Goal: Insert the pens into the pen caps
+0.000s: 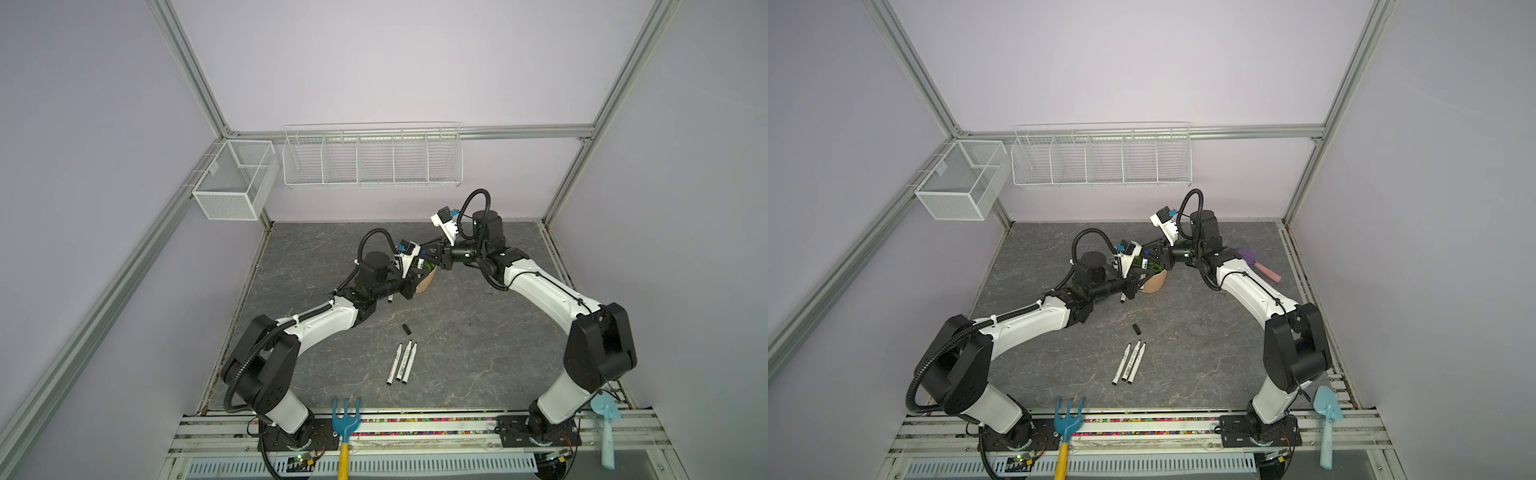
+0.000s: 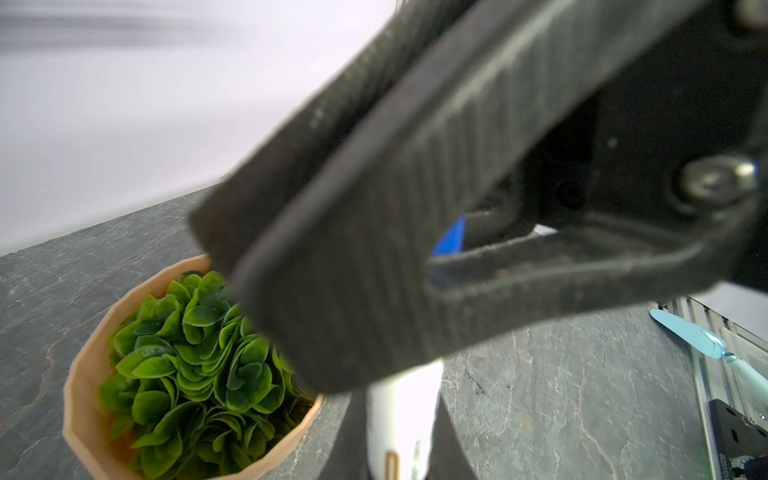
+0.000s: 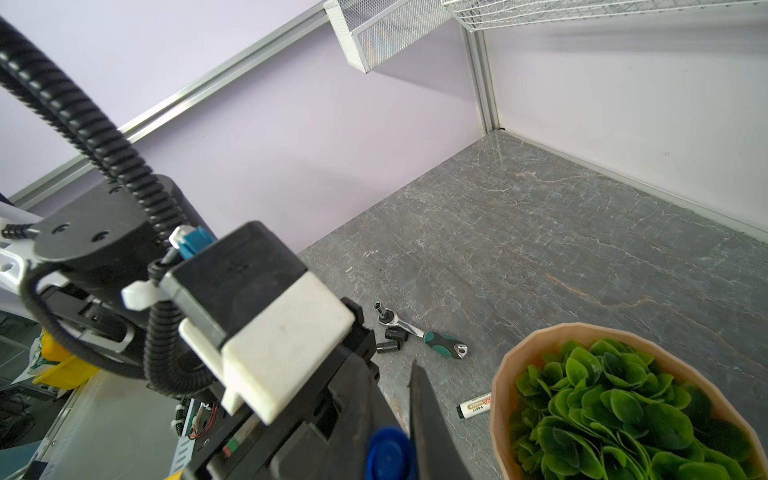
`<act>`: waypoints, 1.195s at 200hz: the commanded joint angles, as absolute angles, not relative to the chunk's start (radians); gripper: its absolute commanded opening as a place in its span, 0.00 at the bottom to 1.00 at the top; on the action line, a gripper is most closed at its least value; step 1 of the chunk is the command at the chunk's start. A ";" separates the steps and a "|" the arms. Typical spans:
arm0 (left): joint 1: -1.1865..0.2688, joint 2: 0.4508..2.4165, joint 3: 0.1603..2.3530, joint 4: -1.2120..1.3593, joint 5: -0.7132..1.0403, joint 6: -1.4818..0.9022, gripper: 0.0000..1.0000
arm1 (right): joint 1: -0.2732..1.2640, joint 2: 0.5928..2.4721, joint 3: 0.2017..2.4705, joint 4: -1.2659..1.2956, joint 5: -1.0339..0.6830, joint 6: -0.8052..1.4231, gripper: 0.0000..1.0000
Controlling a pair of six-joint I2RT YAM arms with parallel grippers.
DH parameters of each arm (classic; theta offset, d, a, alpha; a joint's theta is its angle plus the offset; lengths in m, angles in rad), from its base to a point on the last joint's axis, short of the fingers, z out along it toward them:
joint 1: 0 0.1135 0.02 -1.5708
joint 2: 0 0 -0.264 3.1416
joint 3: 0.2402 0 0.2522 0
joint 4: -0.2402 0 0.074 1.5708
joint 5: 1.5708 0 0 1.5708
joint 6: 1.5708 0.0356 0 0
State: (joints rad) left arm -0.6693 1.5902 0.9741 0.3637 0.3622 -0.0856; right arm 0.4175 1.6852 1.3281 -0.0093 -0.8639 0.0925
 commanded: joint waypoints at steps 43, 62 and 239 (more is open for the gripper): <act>-0.496 1.471 1.209 1.189 0.132 -0.205 0.00 | 0.462 1.789 1.224 -0.628 -0.974 0.038 0.07; -0.496 1.473 1.226 1.166 0.147 -0.199 0.00 | 0.455 1.768 1.220 -0.598 -0.988 0.053 0.07; -0.736 1.511 0.639 1.058 0.052 -0.252 0.00 | 0.370 1.573 1.278 -0.075 -1.069 0.516 0.55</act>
State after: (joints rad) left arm -0.7540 1.4776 0.6670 0.8803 0.1795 -0.2249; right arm 0.3691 1.5860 1.2606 -0.1230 -1.0454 0.4038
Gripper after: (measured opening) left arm 0.129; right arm 0.469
